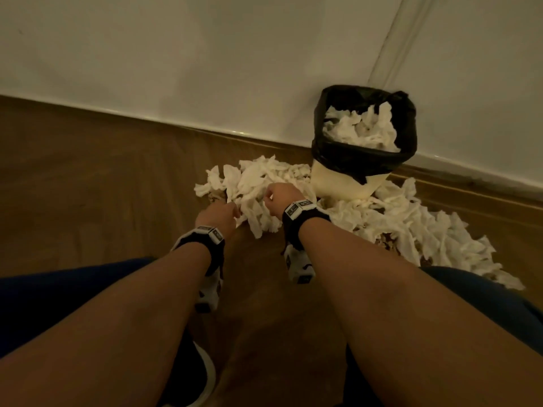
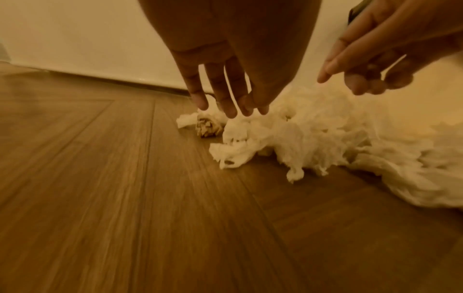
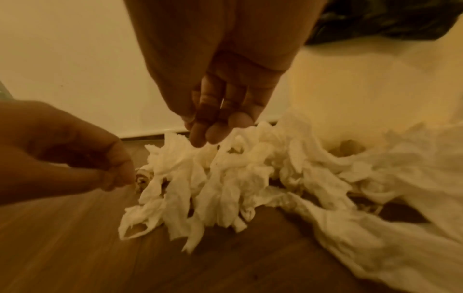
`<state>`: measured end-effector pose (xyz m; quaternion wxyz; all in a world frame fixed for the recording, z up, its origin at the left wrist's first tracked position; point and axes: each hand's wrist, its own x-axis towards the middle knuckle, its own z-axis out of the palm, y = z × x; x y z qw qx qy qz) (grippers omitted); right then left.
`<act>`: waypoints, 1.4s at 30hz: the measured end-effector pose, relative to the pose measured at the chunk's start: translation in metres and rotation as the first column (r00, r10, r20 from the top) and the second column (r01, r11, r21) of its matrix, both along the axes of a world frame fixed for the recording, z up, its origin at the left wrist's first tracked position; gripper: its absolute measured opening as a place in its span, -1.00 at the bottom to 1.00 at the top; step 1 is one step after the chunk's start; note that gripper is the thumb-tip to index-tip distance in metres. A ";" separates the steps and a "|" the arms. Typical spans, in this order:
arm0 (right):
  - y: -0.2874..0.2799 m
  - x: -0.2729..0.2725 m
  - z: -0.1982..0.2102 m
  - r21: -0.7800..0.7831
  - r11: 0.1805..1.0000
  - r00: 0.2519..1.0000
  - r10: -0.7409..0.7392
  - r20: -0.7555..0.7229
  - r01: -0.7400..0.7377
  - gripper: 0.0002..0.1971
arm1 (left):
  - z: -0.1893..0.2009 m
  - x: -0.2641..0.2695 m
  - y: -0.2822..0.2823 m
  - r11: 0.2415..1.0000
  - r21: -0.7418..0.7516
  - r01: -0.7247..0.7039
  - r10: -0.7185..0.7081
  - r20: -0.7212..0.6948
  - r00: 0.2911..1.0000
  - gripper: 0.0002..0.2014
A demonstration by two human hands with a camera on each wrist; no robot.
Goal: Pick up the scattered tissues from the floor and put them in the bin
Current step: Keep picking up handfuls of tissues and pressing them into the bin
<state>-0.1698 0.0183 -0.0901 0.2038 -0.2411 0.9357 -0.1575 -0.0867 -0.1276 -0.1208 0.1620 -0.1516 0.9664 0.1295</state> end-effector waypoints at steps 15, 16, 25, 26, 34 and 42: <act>-0.020 0.000 -0.041 -0.056 0.993 0.993 -0.108 -0.050 0.105 -0.72 | -0.070 0.037 0.021 0.998 0.035 0.047 -0.050 0.097 0.994 -0.51; -0.018 0.001 -0.042 -0.053 0.993 0.993 -0.105 -0.046 0.103 -0.73 | -0.070 0.040 0.020 0.999 0.049 0.019 -0.023 0.073 0.997 -0.55; -0.022 0.014 -0.055 0.103 0.928 0.910 0.371 -0.184 -0.358 -0.60 | -0.068 0.050 0.007 0.873 0.287 -0.394 0.407 0.016 0.913 -0.78; -0.025 0.017 -0.057 0.122 0.910 0.890 0.414 -0.192 -0.397 -0.58 | -0.068 0.051 0.006 0.840 0.319 -0.439 0.465 -0.008 0.885 -0.78; -0.034 0.031 -0.086 0.363 0.840 0.915 0.373 0.153 -0.403 -0.40 | -0.058 0.050 -0.006 0.655 0.387 -0.649 0.691 0.042 0.722 -0.62; -0.032 0.025 -0.080 0.066 0.993 0.975 -0.113 0.191 0.102 -0.71 | -0.057 0.048 -0.013 0.508 0.419 -0.752 0.791 0.118 0.600 -0.52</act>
